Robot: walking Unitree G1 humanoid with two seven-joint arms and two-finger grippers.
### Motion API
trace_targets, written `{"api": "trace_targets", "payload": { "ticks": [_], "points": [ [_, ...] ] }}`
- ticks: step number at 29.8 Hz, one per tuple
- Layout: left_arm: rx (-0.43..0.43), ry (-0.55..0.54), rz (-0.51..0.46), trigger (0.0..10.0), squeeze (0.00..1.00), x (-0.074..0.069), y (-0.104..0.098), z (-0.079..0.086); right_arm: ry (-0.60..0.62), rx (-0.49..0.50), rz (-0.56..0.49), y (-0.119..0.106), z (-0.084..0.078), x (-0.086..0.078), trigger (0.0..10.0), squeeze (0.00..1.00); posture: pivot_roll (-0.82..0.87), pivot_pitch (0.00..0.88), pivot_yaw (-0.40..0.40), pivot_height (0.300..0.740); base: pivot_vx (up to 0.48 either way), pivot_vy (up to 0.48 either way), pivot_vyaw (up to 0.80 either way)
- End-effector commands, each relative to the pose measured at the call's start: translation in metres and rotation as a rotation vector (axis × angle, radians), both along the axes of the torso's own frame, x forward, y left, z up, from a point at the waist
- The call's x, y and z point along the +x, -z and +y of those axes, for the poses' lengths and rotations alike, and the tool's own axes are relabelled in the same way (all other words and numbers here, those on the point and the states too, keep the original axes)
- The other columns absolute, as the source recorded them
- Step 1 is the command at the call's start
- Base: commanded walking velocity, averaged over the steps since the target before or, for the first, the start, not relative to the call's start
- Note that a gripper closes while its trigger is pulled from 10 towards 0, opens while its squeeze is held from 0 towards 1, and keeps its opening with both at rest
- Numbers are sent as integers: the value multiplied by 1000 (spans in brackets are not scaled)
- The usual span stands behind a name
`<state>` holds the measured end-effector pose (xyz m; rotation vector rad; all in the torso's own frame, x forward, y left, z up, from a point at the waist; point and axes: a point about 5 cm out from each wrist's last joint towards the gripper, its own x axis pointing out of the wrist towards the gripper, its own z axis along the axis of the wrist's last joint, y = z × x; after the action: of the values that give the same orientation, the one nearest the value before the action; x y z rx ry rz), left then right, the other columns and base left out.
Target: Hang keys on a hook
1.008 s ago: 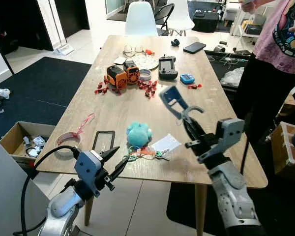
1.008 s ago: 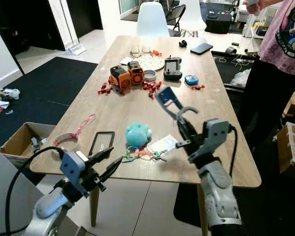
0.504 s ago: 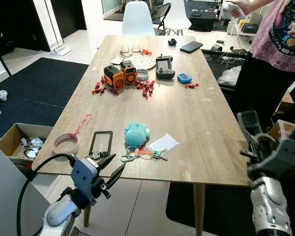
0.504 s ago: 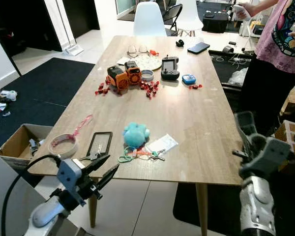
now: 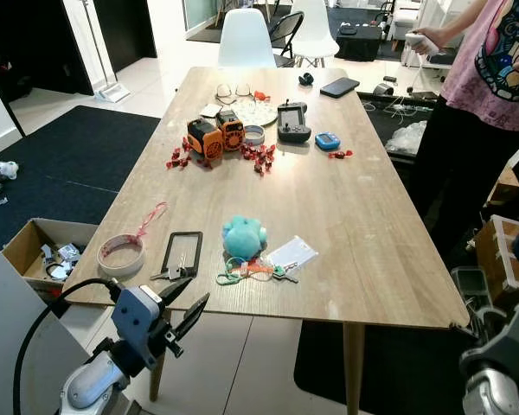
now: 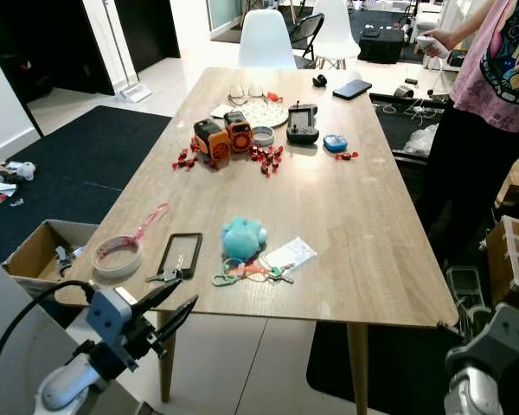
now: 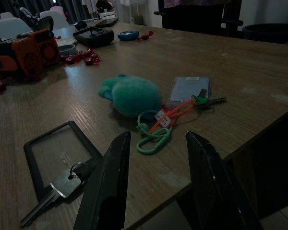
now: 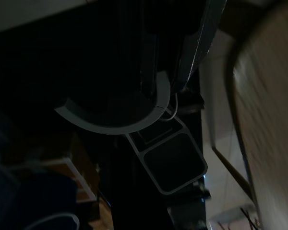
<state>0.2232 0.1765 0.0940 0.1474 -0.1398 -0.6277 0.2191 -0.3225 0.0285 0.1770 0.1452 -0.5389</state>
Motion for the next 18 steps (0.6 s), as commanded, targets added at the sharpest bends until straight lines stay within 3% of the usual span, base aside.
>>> {"api": "trace_targets", "payload": {
  "ticks": [1,3,8,12,16,18],
  "points": [
    [16,-8,10,10000,0,-4,2,6,-6,3,48,13,3,-11,0,0,63,52,-10,740,0,0,0],
    [16,-9,11,10000,0,-4,3,6,-16,1,67,18,5,-14,0,0,61,52,-9,740,0,0,0],
    [22,-11,23,10000,0,-7,8,7,-171,-12,237,50,27,-32,0,0,61,54,-10,740,0,0,0],
    [24,-16,30,10000,0,-8,10,8,-233,-3,287,60,39,-36,0,0,60,56,-10,740,0,0,0],
    [29,-37,71,10000,0,-13,23,9,-407,-6,383,77,69,-38,0,0,58,55,-8,740,0,0,0],
    [30,-42,83,10000,0,-14,26,9,-432,-5,397,79,74,-39,0,0,58,55,-8,740,0,0,0]
  ]
}}
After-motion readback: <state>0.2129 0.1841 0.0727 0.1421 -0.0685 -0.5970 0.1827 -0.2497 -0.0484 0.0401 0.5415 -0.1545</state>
